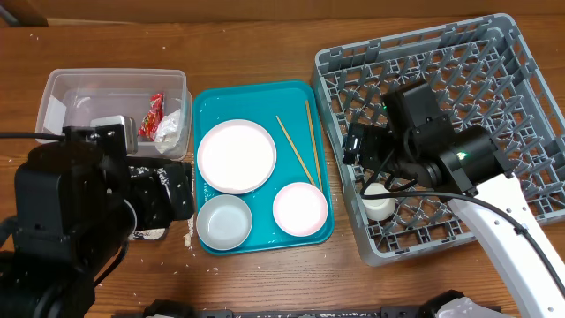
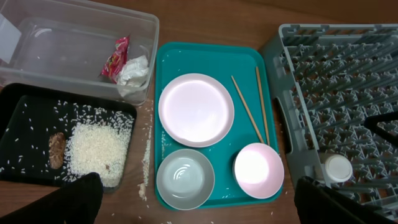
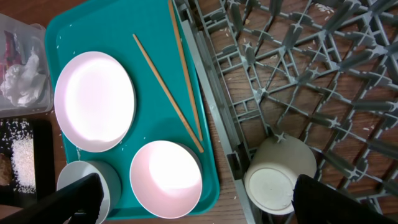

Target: Sort waste into correct bins and load items into the dishwasher

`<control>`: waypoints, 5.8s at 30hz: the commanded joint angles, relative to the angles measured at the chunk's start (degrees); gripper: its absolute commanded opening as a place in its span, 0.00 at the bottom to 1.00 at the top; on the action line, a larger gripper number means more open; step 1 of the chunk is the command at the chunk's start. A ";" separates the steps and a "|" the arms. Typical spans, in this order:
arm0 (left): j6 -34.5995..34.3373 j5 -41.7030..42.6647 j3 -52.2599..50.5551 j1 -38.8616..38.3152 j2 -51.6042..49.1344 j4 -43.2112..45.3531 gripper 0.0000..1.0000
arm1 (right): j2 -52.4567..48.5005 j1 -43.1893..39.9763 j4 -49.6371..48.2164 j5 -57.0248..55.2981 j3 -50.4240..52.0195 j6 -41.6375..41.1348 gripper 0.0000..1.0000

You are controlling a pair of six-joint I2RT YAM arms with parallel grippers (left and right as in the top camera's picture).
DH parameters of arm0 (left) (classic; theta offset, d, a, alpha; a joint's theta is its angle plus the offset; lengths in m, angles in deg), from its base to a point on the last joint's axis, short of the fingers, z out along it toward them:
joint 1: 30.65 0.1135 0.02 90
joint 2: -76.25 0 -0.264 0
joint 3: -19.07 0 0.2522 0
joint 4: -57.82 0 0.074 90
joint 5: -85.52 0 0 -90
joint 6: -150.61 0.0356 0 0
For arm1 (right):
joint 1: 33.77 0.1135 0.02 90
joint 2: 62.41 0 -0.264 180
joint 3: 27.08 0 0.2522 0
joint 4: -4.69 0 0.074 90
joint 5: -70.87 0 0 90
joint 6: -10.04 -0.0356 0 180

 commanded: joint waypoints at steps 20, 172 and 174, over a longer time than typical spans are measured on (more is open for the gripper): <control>14.75 6.03 -66.99 0.92 42.34 65.77 1.00 | 0.04 -0.13 -0.17 0.07 -0.17 0.15 1.00; 14.34 7.54 -102.18 1.40 60.24 83.30 1.00 | -44.85 -2.19 17.16 -67.84 -24.63 -7.89 0.04; 14.34 7.54 -102.18 1.40 60.24 83.30 1.00 | -44.92 -3.52 16.98 -64.92 -24.57 -7.91 0.04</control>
